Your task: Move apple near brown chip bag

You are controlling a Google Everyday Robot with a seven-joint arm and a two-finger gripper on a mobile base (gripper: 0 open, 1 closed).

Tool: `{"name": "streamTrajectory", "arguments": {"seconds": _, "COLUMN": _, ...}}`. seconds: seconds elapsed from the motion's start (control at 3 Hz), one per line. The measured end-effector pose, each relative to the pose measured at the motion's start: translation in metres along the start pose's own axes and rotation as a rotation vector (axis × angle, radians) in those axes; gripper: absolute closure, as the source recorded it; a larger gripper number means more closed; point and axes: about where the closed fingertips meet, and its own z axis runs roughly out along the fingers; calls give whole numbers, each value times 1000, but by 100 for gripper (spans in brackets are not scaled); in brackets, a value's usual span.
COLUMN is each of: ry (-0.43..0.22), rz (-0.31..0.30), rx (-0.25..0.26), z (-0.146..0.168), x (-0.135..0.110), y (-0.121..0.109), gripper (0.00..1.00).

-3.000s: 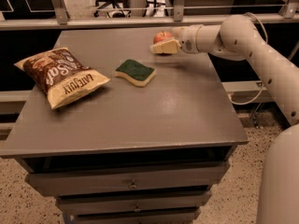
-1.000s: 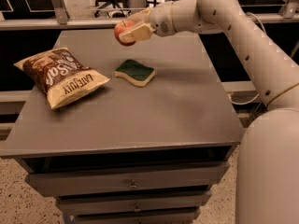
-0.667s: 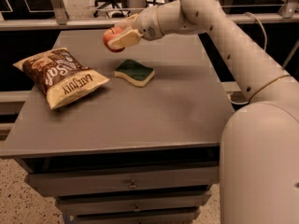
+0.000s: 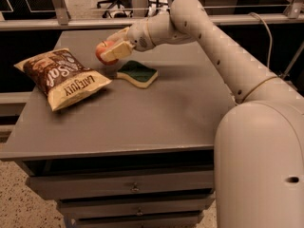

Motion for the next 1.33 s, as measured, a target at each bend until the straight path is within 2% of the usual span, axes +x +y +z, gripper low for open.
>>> {"name": "streamTrajectory", "arguments": {"seconds": 0.33, "ry": -4, "rz": 16, "rx": -25, "z": 6, "x": 4, "y": 8, "gripper": 100}}
{"name": "streamTrajectory", "arguments": {"seconds": 0.67, "ry": -4, "rz": 21, "rx": -75, "z": 11, "x": 11, "y": 21, "gripper": 81}}
{"name": "streamTrajectory", "arguments": {"seconds": 1.0, "ry": -17, "rz": 19, "rx": -110, "z": 11, "x": 16, "y": 29, "gripper": 58}}
{"name": "streamTrajectory", "arguments": {"seconds": 1.33, "ry": -35, "rz": 13, "rx": -127, "z": 10, "x": 18, "y": 31, "gripper": 35}}
